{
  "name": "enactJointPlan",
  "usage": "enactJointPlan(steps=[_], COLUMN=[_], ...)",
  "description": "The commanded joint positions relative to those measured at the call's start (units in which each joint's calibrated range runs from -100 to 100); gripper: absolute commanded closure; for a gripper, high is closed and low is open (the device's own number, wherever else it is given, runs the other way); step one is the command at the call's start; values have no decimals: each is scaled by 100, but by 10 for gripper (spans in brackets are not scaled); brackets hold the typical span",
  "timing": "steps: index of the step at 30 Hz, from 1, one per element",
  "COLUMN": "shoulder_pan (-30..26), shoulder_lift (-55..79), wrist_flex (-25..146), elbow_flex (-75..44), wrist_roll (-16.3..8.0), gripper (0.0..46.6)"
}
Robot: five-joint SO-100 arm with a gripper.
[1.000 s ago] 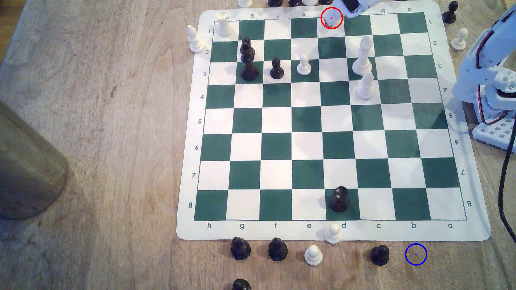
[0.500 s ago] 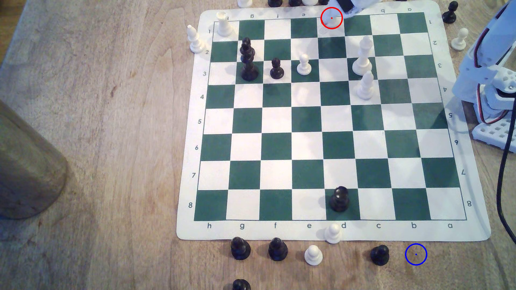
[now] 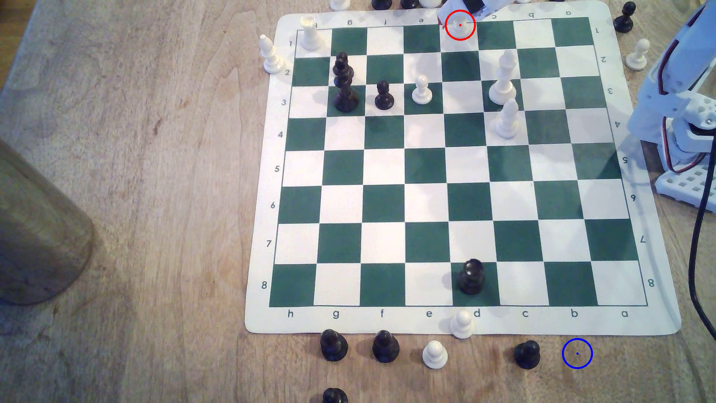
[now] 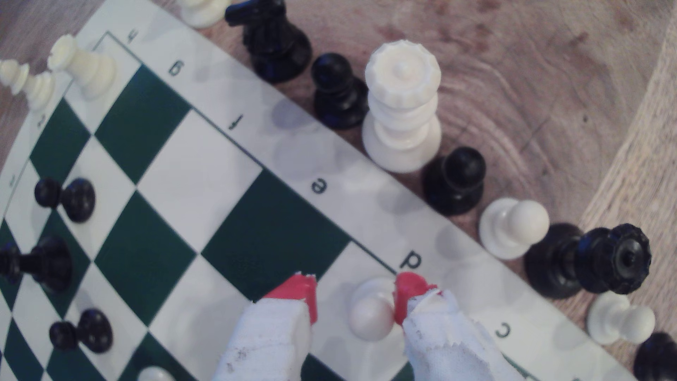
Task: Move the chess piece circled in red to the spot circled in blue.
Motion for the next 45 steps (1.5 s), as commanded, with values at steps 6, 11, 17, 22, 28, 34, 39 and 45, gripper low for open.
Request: enactJointPlan(steps=[6, 11, 17, 22, 28, 34, 39, 45], shoulder_pan=[49, 49, -29, -21, -6, -29, -272, -1265], shoulder_lift=[17, 25, -34, -60, -119, -459, -1910, -3464], wrist_flex=[-112, -95, -71, -79, -79, -87, 969, 2574], elbow_flex=[-71, 1, -8, -26, -8, 92, 65, -71], wrist_roll=[34, 34, 34, 34, 49, 49, 10, -215], gripper=[342, 346, 363, 382, 423, 445, 464, 464])
